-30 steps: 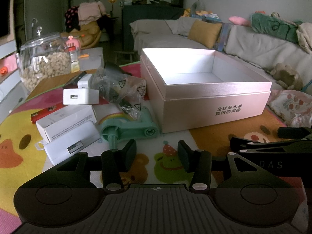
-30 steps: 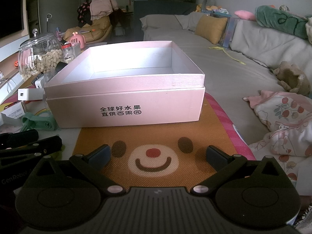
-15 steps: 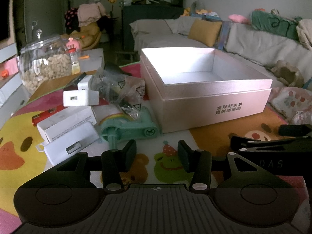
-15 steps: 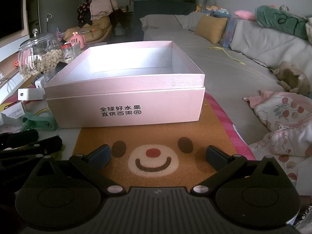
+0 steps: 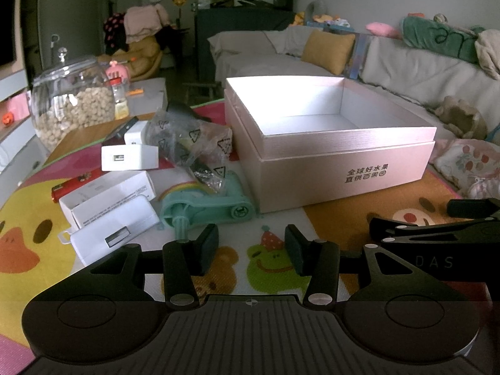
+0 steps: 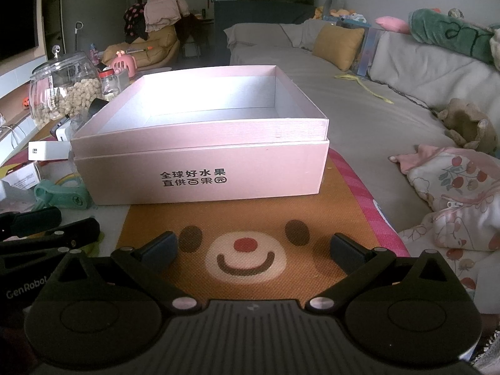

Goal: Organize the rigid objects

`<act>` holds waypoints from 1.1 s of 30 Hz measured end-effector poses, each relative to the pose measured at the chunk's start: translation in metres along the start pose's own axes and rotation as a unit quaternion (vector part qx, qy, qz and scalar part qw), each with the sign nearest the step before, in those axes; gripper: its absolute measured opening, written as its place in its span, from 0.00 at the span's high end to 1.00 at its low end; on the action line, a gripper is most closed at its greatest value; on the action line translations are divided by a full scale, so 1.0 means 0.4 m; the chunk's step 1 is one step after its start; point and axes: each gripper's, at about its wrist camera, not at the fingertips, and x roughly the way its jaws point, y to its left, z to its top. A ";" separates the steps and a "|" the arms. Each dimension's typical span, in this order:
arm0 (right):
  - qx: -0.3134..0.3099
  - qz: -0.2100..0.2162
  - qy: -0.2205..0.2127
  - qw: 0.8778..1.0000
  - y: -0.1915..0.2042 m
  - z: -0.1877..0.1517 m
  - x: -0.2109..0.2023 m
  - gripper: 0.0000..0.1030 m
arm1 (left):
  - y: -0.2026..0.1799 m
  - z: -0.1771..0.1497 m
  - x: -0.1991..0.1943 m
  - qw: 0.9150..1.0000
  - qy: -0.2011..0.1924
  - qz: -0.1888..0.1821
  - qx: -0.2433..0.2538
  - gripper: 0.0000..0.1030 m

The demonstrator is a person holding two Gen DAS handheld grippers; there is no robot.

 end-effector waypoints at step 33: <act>-0.032 0.042 0.042 0.998 -0.021 0.019 -0.004 0.00 | 0.254 -0.025 -0.157 0.982 0.038 -0.037 -0.181 0.56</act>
